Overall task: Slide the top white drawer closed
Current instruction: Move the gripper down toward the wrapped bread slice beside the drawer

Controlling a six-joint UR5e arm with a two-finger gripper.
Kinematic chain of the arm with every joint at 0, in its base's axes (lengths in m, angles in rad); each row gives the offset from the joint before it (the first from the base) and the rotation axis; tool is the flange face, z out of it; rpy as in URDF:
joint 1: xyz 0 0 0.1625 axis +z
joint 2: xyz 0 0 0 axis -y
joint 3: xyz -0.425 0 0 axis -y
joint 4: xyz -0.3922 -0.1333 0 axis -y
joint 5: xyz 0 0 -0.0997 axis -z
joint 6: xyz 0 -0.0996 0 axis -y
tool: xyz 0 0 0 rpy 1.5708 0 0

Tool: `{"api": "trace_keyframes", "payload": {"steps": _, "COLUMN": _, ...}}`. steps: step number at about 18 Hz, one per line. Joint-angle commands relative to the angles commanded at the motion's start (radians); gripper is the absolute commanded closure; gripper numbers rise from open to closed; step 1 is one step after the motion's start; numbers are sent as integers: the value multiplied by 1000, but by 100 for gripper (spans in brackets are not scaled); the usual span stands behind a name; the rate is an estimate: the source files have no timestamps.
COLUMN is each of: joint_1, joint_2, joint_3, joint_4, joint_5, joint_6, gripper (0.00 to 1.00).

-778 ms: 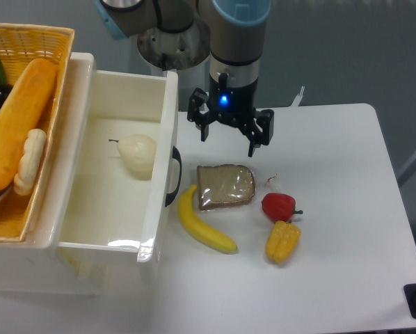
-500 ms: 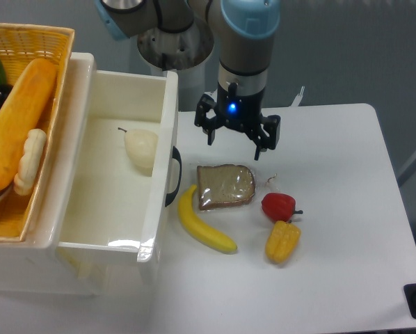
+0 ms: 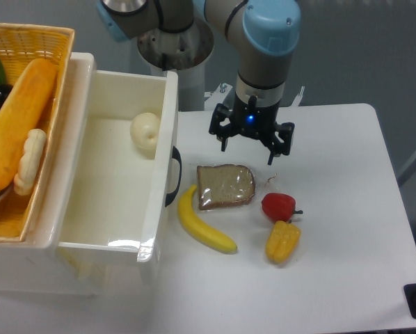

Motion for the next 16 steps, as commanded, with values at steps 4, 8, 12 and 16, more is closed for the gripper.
{"api": "trace_keyframes", "payload": {"steps": 4, "joint_1": 8, "joint_2": -26, "joint_3": -2, "joint_4": 26, "joint_5": 6, "joint_6": -51, "gripper": 0}}
{"api": "trace_keyframes", "payload": {"steps": 8, "joint_1": 26, "joint_2": -37, "joint_3": -2, "joint_4": 26, "joint_5": 5, "joint_6": -71, "gripper": 0}}
{"api": "trace_keyframes", "payload": {"steps": 12, "joint_1": 25, "joint_2": -52, "joint_3": -6, "joint_4": 26, "joint_5": 5, "joint_6": -73, "gripper": 0}}
{"api": "trace_keyframes", "payload": {"steps": 16, "joint_1": 25, "joint_2": -81, "joint_3": -6, "joint_4": 26, "joint_5": 17, "joint_6": -100, "gripper": 0}}
